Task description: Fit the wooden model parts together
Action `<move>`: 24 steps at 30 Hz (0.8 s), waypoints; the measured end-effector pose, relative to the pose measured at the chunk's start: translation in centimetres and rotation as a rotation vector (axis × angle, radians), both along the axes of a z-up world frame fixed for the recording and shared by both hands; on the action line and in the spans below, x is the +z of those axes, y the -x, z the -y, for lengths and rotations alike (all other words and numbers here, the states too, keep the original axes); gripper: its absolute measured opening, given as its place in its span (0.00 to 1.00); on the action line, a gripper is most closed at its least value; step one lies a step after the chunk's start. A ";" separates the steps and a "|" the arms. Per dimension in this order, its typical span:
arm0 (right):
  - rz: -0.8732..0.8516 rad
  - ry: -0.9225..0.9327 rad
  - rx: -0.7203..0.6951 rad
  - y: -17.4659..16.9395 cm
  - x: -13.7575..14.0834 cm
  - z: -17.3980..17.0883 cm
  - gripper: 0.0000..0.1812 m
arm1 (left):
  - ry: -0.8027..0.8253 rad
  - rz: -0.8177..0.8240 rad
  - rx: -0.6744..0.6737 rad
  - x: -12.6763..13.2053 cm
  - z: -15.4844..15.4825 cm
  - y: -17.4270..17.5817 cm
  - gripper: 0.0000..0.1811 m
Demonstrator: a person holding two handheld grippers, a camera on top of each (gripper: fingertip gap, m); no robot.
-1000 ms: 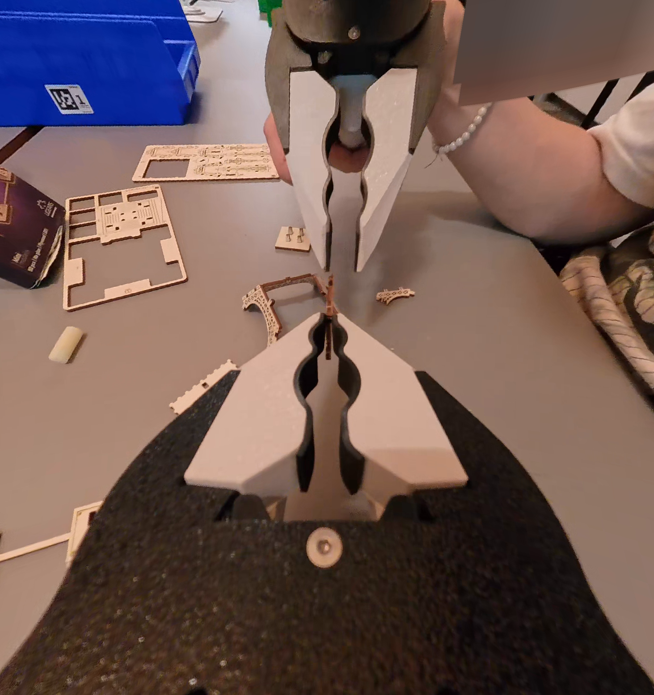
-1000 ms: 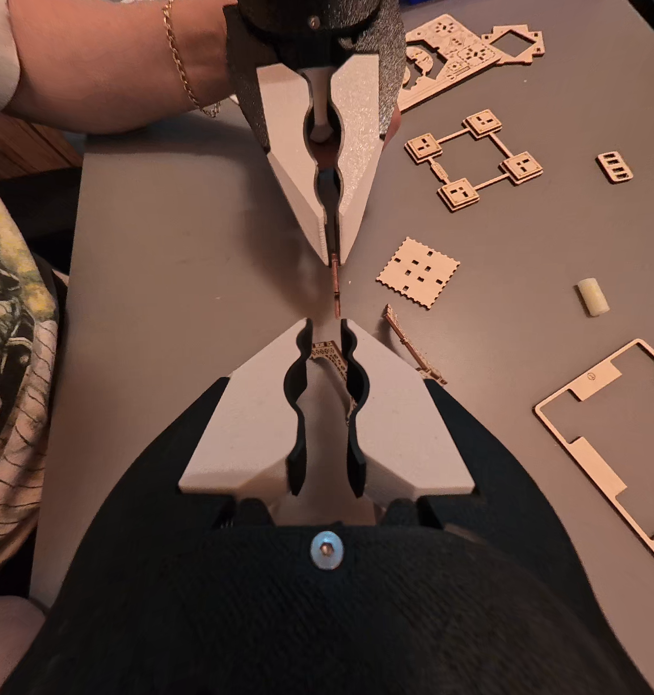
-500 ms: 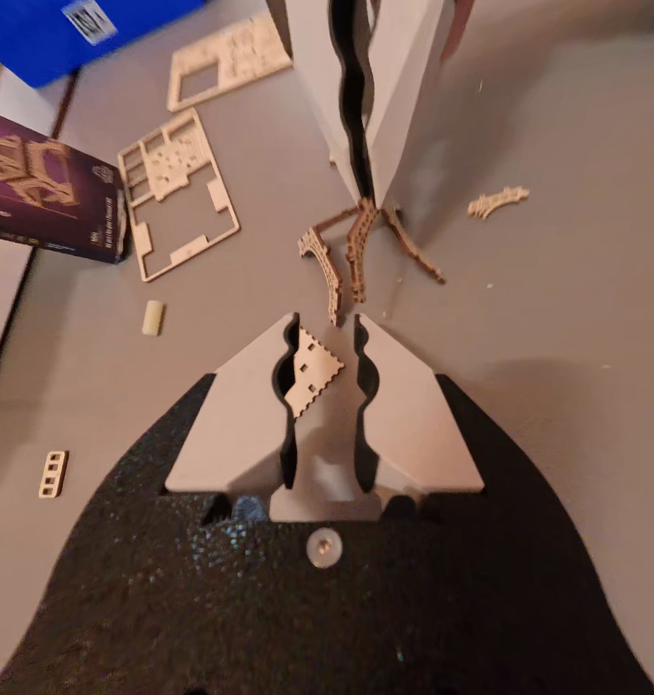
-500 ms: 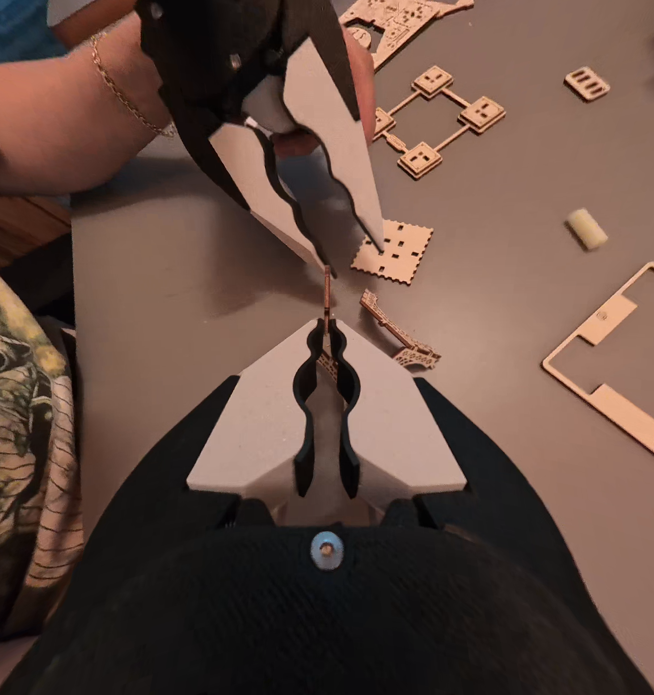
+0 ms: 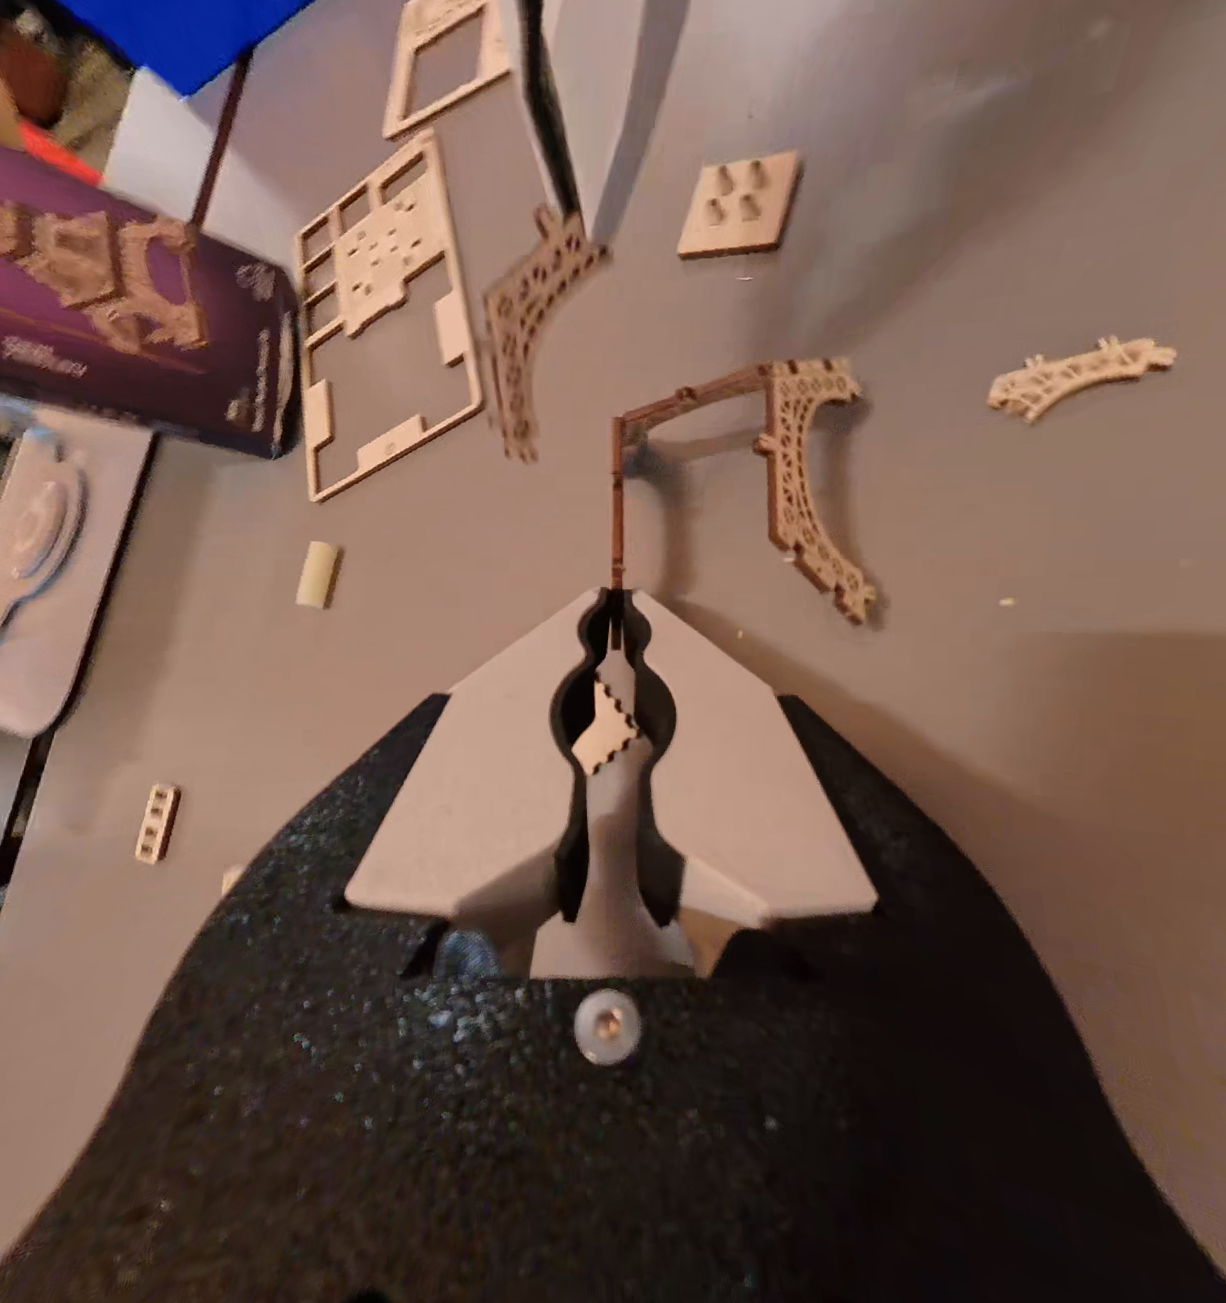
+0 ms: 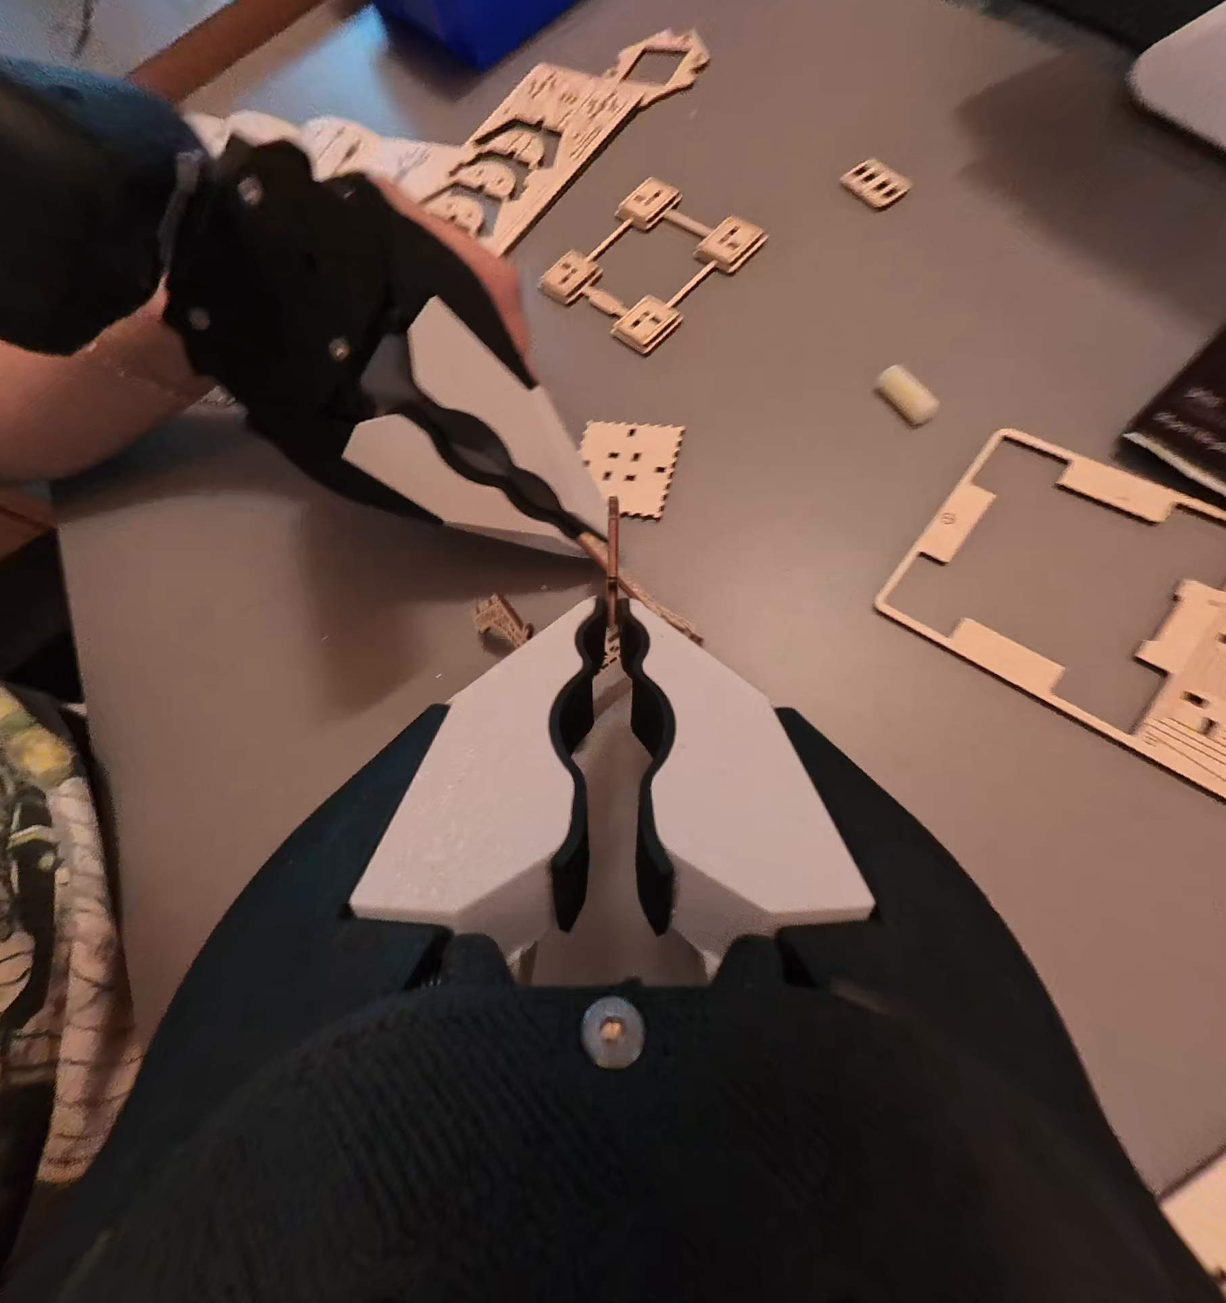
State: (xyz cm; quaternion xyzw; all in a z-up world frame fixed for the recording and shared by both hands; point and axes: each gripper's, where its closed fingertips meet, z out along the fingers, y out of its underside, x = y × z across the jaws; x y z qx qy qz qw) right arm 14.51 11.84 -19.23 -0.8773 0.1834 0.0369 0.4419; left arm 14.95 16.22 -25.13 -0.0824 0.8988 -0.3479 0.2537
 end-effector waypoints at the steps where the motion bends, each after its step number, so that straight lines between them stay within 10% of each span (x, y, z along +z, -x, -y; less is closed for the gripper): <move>1: 0.014 -0.011 -0.025 -0.5 0.3 0.3 0.00 | 0.008 0.007 0.071 0.2 -0.4 -0.3 0.00; 7: 0.001 0.016 0.015 0.2 -0.4 -0.1 0.00 | 0.121 -0.051 0.561 0.9 -2.9 0.0 0.02; 12: -0.006 0.079 0.121 2.1 -1.3 -0.6 0.00 | 0.247 -0.197 0.441 1.2 1.8 4.2 0.10; 24: 0.041 0.272 0.286 3.6 -3.1 -0.6 0.01 | 0.230 -0.313 0.195 0.4 -0.4 3.1 0.17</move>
